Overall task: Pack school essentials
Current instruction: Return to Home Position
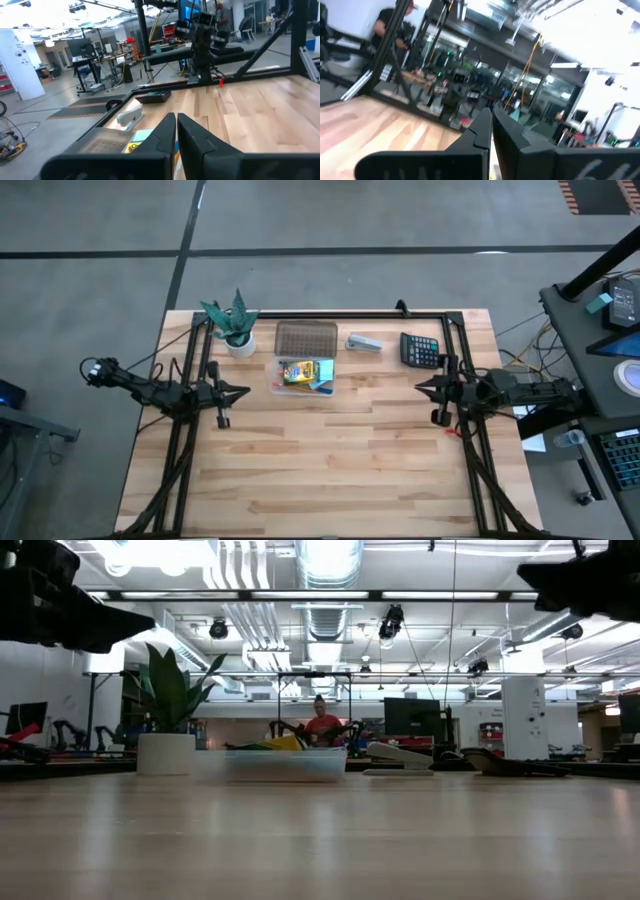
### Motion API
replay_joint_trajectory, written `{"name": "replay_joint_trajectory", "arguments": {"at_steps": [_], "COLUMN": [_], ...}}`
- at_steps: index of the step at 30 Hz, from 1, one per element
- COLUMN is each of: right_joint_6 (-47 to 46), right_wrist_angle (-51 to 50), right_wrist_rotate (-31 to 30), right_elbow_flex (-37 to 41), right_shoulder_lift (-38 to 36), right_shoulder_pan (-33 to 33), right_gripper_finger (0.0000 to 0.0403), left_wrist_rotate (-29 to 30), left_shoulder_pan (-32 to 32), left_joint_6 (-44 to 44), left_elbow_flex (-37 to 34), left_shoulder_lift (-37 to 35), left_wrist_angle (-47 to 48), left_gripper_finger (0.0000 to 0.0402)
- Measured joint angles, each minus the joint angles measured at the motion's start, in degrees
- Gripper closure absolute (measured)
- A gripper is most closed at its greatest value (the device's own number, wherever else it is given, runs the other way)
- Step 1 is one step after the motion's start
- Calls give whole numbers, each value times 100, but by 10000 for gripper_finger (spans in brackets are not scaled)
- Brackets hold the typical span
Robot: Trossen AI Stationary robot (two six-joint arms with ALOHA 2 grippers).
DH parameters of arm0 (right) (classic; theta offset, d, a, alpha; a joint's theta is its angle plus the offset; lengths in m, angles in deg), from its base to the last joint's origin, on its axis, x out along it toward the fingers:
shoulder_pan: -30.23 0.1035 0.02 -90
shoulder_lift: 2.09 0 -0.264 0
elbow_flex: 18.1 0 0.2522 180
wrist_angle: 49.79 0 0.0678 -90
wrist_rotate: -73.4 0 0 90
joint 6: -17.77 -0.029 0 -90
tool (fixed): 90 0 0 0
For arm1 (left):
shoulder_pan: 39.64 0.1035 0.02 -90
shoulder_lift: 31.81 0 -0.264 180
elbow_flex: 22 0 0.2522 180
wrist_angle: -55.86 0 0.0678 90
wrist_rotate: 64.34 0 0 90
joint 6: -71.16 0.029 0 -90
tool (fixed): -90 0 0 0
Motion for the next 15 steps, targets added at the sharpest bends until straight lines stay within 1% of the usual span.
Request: {"name": "replay_joint_trajectory", "arguments": {"at_steps": [5,6,9,11,15], "right_joint_6": [-308,-480,-1176,-1582,-2056], "right_wrist_angle": [-220,-296,-771,-1024,-1394], "right_wrist_rotate": [49,-48,-704,-988,-1111], "right_elbow_flex": [19,19,30,30,13], "right_shoulder_lift": [93,111,147,160,177], "right_shoulder_pan": [0,1,0,0,0], "right_gripper_finger": [394,394,394,394,394], "left_wrist_rotate": [0,-2,-2,-3,-7], "left_shoulder_pan": [0,-4,-2,-2,0], "left_joint_6": [-2,-2,0,0,0], "left_elbow_flex": [-1,-1,-1,-1,-3], "left_shoulder_lift": [47,45,72,63,93], "left_wrist_angle": [-12,-17,-30,-52,-66], "left_gripper_finger": [401,401,401,401,401]}}
